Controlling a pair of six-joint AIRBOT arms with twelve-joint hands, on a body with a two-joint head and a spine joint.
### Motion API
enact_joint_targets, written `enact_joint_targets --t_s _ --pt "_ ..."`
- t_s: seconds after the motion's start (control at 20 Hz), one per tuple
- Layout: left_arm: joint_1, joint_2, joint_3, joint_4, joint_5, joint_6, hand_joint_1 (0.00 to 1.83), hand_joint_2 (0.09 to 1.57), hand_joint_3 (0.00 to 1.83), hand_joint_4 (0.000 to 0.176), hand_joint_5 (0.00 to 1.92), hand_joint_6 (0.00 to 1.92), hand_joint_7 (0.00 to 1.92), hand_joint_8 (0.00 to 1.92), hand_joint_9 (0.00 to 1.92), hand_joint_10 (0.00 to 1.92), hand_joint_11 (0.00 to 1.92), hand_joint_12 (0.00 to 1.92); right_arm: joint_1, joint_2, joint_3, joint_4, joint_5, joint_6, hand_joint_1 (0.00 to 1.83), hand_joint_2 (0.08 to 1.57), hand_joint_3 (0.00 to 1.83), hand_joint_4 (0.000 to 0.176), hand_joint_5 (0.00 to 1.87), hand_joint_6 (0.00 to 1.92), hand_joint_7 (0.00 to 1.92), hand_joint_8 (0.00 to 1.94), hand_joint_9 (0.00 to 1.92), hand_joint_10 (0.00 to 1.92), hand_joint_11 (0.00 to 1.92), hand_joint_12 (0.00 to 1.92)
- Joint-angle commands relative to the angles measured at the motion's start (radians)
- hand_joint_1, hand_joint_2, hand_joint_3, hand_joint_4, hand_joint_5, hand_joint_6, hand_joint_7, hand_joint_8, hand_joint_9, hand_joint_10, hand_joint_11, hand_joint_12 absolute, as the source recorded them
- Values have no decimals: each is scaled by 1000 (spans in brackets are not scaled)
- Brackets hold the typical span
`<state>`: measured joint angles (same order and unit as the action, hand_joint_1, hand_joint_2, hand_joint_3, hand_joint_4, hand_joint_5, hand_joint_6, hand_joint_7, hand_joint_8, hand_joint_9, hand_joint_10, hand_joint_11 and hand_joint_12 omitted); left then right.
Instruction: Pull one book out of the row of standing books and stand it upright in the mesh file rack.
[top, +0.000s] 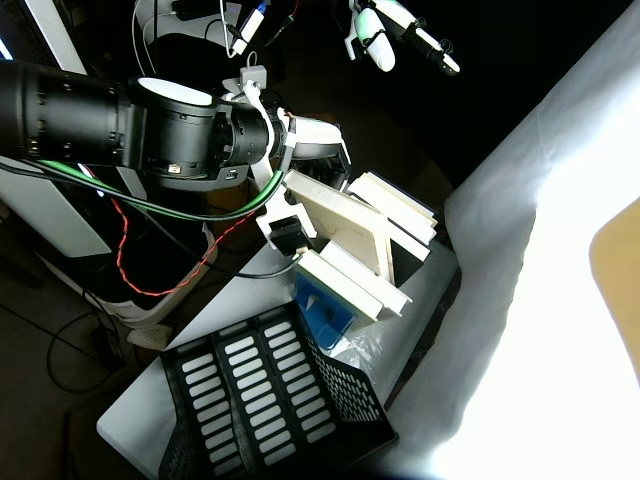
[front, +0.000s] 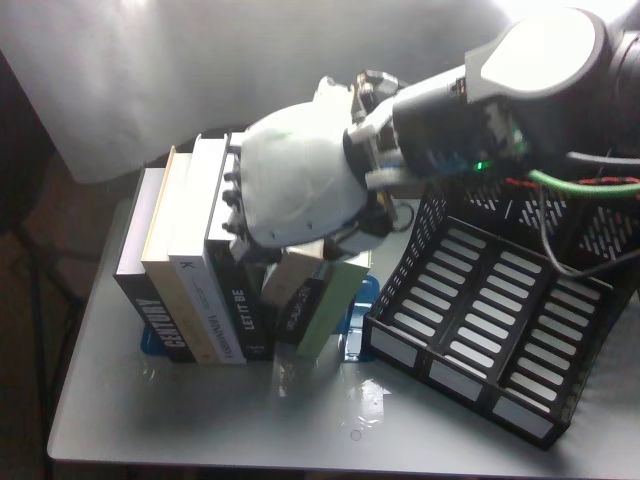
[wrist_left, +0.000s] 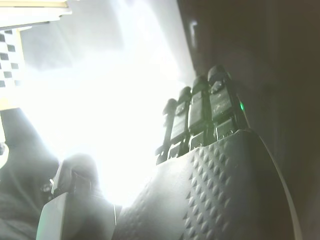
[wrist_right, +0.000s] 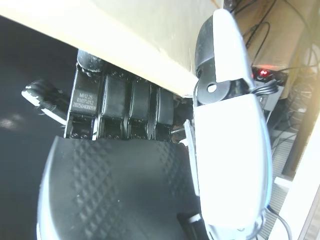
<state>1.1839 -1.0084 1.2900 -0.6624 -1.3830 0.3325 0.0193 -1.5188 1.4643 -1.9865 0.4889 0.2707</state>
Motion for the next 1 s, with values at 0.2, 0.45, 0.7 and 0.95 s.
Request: enact_joint_targets --t_s 0.2,0.45,0.7,0.95 --pt "-5 10 4 -27 -119 -5 111 1291 0 19 0 0 0 0 0 0 0 0 59 42 26 30 -29 60 1314 1212 14 0 809 1115 738 1474 747 1644 723 1920" --pt "-4 11 4 -27 -120 -5 157 1290 0 13 0 0 0 0 0 0 0 0 59 38 48 39 -31 59 1357 1179 0 0 816 1126 862 1239 796 1466 688 1792" --pt "-17 10 5 -20 -115 -5 81 1283 0 25 0 0 0 0 0 0 0 0 69 33 114 37 -56 130 1316 1197 4 0 825 1174 812 1325 735 1526 554 1839" --pt "-27 10 7 -11 -108 -5 156 1295 3 17 0 0 0 0 0 0 0 0 119 71 123 81 -60 135 1185 1189 0 10 891 1186 810 1276 591 1366 133 1921"
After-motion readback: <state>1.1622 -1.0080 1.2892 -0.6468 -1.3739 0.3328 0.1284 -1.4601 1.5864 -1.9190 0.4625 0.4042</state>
